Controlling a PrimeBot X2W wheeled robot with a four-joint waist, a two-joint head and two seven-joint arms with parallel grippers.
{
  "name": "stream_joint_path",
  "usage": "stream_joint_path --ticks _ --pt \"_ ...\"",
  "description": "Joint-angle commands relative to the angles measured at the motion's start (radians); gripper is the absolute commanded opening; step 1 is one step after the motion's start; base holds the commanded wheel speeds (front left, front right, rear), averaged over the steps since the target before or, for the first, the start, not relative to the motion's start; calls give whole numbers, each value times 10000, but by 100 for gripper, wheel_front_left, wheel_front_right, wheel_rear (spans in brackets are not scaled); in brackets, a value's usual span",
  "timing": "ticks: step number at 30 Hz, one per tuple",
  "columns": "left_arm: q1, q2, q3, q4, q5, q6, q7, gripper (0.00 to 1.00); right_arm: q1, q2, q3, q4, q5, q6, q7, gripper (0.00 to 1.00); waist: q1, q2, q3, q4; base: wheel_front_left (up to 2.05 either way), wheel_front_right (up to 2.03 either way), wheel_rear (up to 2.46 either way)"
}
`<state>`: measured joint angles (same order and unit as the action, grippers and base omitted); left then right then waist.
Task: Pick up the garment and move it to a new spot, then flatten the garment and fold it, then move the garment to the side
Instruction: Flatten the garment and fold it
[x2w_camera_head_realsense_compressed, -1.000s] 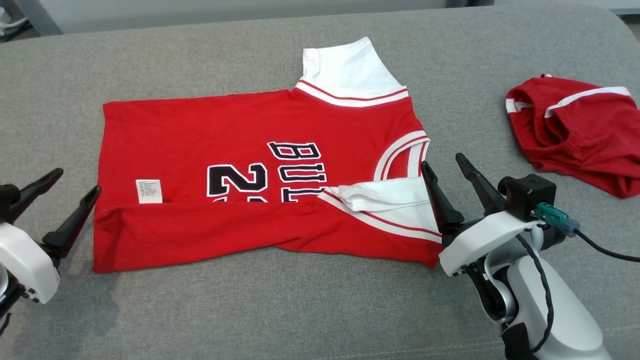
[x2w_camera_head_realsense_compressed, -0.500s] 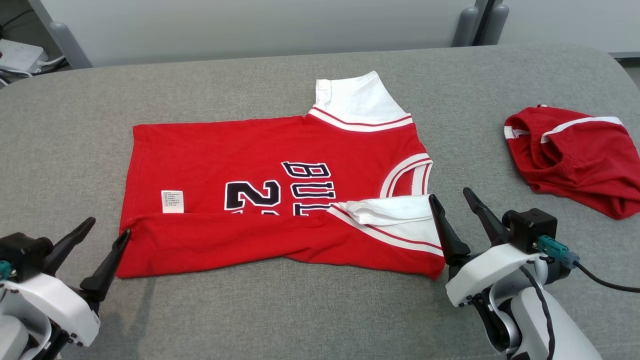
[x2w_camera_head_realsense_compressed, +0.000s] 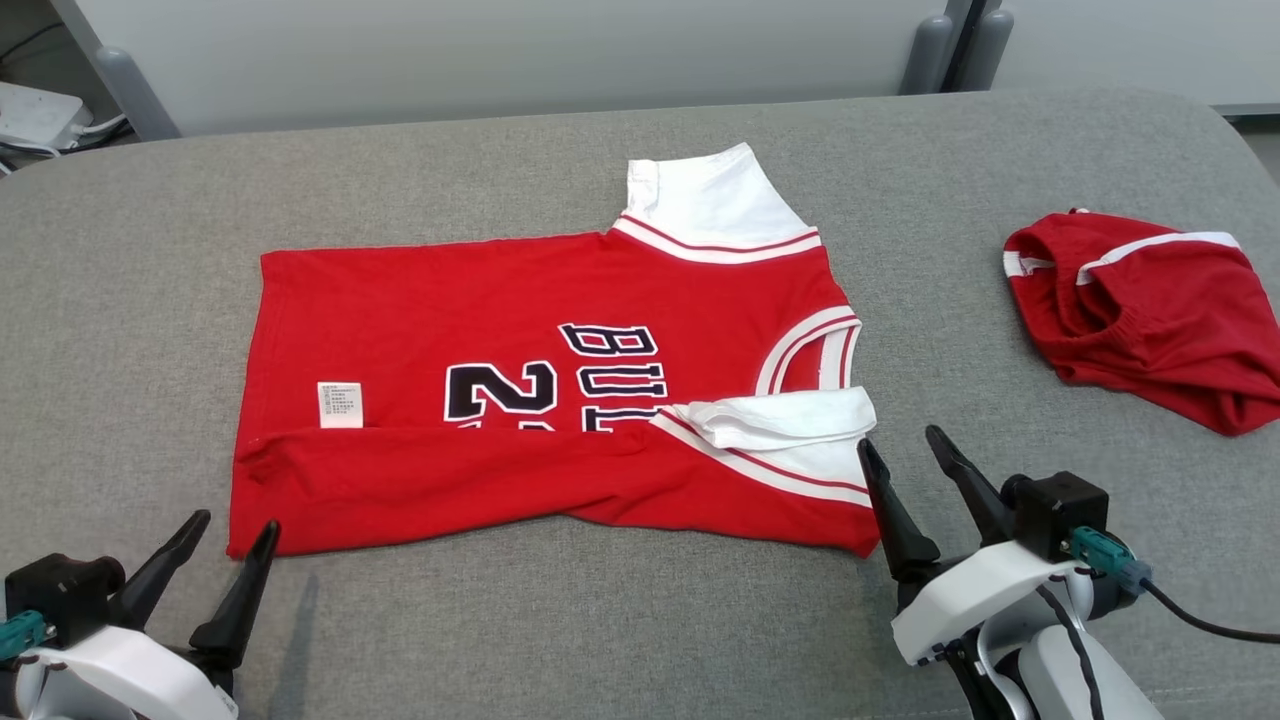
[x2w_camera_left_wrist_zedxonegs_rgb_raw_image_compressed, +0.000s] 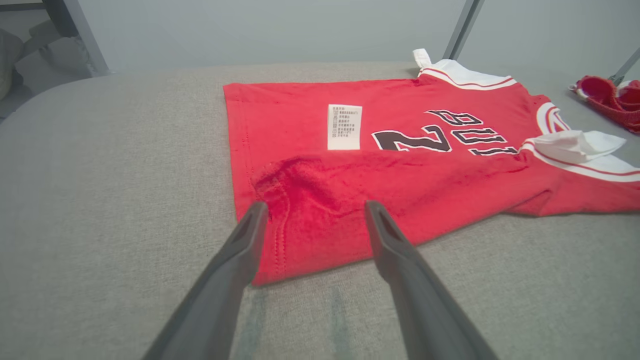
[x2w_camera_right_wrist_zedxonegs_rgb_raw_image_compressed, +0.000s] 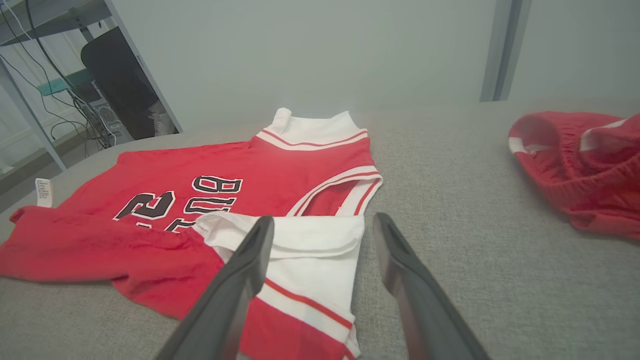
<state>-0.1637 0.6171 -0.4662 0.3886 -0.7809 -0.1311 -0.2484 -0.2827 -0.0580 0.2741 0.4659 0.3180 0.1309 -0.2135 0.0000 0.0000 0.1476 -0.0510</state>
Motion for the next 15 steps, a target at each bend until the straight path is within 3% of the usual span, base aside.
stream_joint_path --ticks 1,15 --pt "-162 358 570 -161 128 4 -133 100 1 78 274 -233 127 -2 -179 100 0 0 53 -43 0 0 0" --pt "-60 -23 684 815 -142 4 -133 100 50 78 751 -76 288 -2 -353 100 0 0 396 -460 0 0 0"
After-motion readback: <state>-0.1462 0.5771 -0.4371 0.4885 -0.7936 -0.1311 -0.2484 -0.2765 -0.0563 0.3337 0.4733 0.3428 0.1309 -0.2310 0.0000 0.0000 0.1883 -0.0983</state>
